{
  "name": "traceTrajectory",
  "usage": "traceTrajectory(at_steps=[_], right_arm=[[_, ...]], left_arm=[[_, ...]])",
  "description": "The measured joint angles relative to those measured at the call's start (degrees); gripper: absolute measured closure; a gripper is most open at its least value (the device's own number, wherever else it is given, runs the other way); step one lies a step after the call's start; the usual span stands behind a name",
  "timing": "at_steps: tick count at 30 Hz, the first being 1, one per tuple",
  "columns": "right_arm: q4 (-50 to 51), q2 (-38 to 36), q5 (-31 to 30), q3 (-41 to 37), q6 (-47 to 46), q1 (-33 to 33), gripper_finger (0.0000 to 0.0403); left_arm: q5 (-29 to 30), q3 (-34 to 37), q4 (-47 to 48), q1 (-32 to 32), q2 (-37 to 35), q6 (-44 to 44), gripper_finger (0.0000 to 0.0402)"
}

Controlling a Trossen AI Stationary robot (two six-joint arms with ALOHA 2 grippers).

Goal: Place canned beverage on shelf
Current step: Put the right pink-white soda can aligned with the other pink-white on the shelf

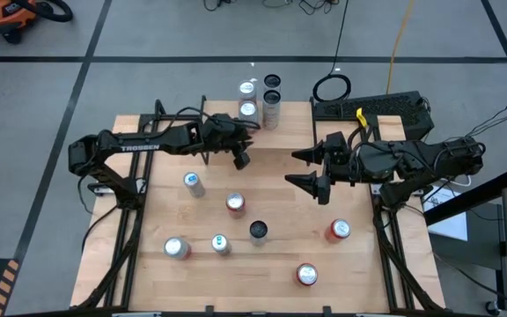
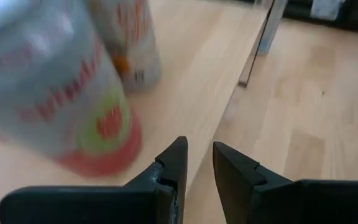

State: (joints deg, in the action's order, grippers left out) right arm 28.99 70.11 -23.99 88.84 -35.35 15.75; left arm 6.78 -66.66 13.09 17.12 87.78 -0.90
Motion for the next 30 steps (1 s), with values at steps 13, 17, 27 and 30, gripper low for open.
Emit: traceTrajectory(at_steps=[13,17,27,30], right_arm=[[0.0,0.0,0.0,0.0,0.0,0.0,0.001],[0.0,0.0,0.0,0.0,0.0,0.0,0.001],[0.0,0.0,0.0,0.0,0.6,0.0,0.001],[0.0,0.0,0.0,0.0,0.8,0.0,0.001]], left_arm=[[0.2,0.0,-7.2,2.8,4.3,2.8,0.0323],[0.2,0.0,-8.9,3.3,4.4,2.8,0.0323],[2.5,0.0,-9.7,3.9,4.5,2.8,0.0323],[2.5,0.0,-9.8,4.3,4.5,2.8,0.0323]])
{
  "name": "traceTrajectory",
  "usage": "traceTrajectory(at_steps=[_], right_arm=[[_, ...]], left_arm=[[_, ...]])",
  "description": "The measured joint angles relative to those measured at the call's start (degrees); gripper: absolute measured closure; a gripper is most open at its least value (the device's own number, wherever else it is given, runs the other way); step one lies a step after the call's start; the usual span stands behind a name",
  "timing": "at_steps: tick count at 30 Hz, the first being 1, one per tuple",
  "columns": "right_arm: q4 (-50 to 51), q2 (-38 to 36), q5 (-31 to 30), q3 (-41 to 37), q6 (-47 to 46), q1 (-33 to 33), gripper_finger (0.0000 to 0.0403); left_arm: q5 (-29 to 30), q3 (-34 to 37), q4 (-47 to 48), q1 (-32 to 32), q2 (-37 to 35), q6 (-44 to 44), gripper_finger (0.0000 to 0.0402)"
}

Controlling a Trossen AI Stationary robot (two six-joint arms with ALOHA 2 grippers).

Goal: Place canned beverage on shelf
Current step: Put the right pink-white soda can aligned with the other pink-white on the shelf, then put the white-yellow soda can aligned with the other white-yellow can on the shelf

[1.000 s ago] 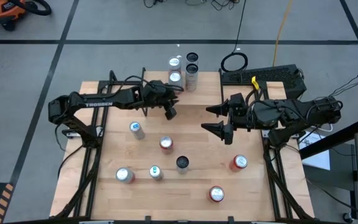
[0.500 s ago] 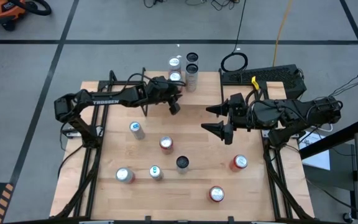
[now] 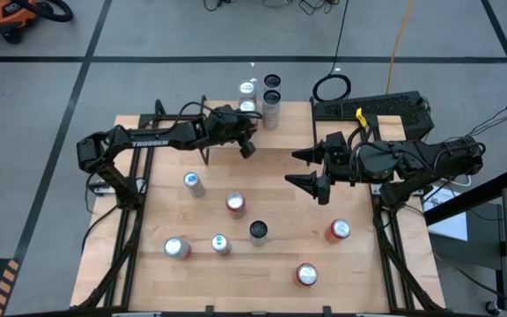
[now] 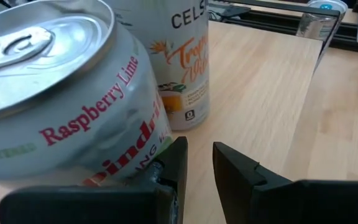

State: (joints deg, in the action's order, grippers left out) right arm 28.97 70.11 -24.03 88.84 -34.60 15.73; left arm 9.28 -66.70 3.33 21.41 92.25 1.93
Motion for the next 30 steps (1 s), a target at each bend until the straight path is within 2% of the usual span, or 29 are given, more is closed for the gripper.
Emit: traceTrajectory(at_steps=[14,17,21,30], right_arm=[[0.0,0.0,-0.1,0.0,-0.8,0.0,0.001],[0.0,0.2,-0.1,0.0,-0.9,0.0,0.001],[-0.1,0.5,0.0,0.0,-1.0,0.0,0.001],[0.7,0.8,0.0,0.0,-1.2,0.1,0.001]], left_arm=[[0.0,0.0,-0.7,1.9,0.0,0.4,0.0323],[-1.6,0.0,-1.1,1.9,-0.4,0.0,0.0323],[-4.0,0.0,2.8,0.5,-4.7,-1.0,0.0323],[-9.1,0.0,21.8,-5.0,-19.4,-12.1,0.0323]])
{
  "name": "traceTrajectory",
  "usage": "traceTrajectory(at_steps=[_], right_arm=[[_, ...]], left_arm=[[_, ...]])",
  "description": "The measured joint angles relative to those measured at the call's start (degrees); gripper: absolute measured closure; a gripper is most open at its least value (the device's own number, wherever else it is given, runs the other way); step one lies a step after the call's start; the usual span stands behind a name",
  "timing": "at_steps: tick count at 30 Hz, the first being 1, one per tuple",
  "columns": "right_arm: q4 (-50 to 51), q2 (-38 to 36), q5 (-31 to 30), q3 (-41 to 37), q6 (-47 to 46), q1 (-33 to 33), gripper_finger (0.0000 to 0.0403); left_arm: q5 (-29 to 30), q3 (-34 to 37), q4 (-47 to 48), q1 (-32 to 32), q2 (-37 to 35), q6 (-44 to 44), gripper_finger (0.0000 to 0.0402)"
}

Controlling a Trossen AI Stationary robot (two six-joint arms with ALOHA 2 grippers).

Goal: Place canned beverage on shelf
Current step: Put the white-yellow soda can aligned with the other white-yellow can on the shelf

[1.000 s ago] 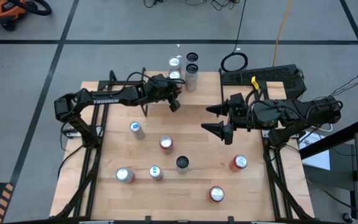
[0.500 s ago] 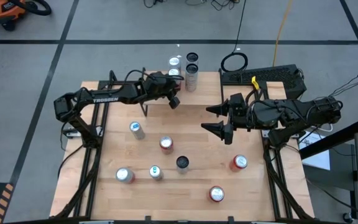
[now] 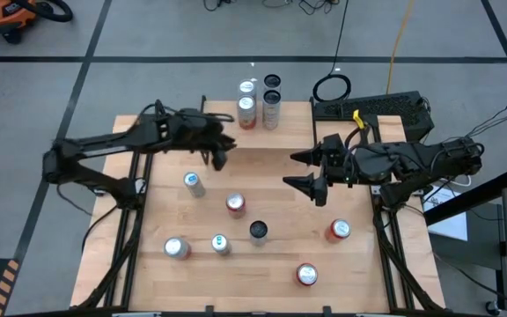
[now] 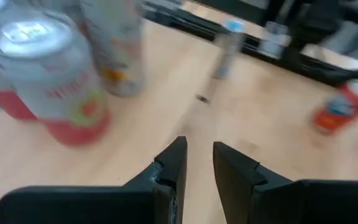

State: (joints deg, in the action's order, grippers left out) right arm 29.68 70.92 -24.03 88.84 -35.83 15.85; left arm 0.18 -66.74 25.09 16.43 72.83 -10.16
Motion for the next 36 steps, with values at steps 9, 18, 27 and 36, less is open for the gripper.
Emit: traceTrajectory(at_steps=[9,18,27,36], right_arm=[[4.2,0.0,0.1,0.0,-2.4,0.0,0.001],[13.8,0.0,1.9,0.0,-12.6,0.0,0.001],[21.0,0.0,12.4,0.0,-19.8,0.0,0.001],[29.2,0.0,13.8,0.0,-19.2,1.7,0.001]], left_arm=[[-1.5,0.0,10.5,-8.5,-12.0,-7.1,0.0323],[-1.4,0.0,16.9,-18.5,-16.1,-14.1,0.0323],[3.1,0.1,18.9,-26.8,-15.6,-16.8,0.0323],[5.0,0.1,20.2,-32.2,-15.1,-24.2,0.0323]])
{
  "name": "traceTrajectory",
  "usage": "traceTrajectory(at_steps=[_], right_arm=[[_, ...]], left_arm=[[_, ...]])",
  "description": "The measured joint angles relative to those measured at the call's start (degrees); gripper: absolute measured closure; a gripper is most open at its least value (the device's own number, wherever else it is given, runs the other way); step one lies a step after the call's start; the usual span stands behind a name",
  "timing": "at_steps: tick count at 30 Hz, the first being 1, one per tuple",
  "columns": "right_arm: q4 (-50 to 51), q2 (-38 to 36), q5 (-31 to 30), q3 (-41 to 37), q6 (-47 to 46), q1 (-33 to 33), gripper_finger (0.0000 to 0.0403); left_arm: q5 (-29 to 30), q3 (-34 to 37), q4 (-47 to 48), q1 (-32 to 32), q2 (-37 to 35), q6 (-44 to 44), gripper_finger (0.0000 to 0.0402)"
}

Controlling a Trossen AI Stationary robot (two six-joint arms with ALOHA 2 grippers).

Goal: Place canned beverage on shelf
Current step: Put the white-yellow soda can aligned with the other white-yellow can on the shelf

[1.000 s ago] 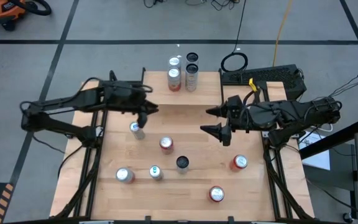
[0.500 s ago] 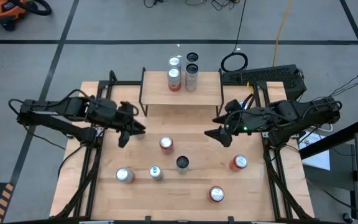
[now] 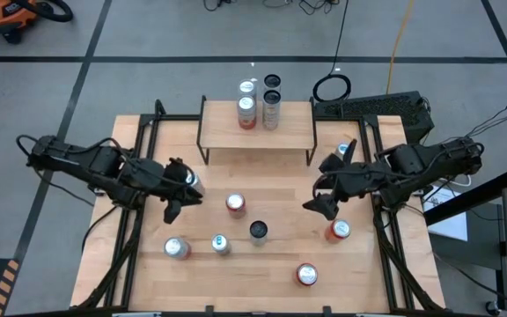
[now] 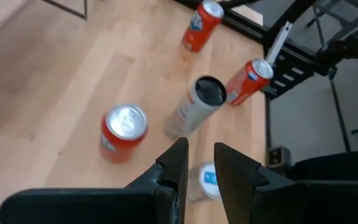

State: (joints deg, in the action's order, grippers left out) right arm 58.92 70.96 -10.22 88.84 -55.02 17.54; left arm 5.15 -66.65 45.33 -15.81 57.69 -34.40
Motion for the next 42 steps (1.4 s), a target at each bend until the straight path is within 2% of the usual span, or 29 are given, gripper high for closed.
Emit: traceTrajectory(at_steps=[10,18,22,26,29,33,38,42], right_arm=[[12.9,0.0,-0.2,0.0,7.4,-0.6,0.001],[16.5,0.0,-0.2,0.0,14.1,-0.7,0.001],[16.3,0.0,-0.5,0.0,16.7,-0.7,0.001],[16.2,0.0,-0.9,0.0,20.2,-0.7,0.001],[16.0,0.0,-2.1,0.0,21.5,-0.7,0.001],[15.9,0.0,-2.0,0.0,20.2,-0.6,0.001],[14.1,0.0,-2.8,0.0,19.7,-0.1,0.001],[10.8,0.0,-3.3,0.0,19.7,-0.1,0.001]], left_arm=[[0.4,0.0,7.5,-3.2,1.8,-11.3,0.0323],[1.1,0.0,7.0,-3.9,5.2,-20.5,0.0318],[1.1,0.0,3.7,-5.7,7.7,-19.3,0.0289],[1.5,0.0,0.2,-6.9,10.7,-19.3,0.024],[3.2,0.0,-4.8,-7.6,13.4,-19.2,0.0201],[4.0,0.0,-15.9,-7.6,16.9,-14.8,0.016],[7.6,0.0,-27.2,-7.6,21.1,-8.8,0.013],[8.3,0.0,-31.2,-7.5,23.8,-3.1,0.0114]])
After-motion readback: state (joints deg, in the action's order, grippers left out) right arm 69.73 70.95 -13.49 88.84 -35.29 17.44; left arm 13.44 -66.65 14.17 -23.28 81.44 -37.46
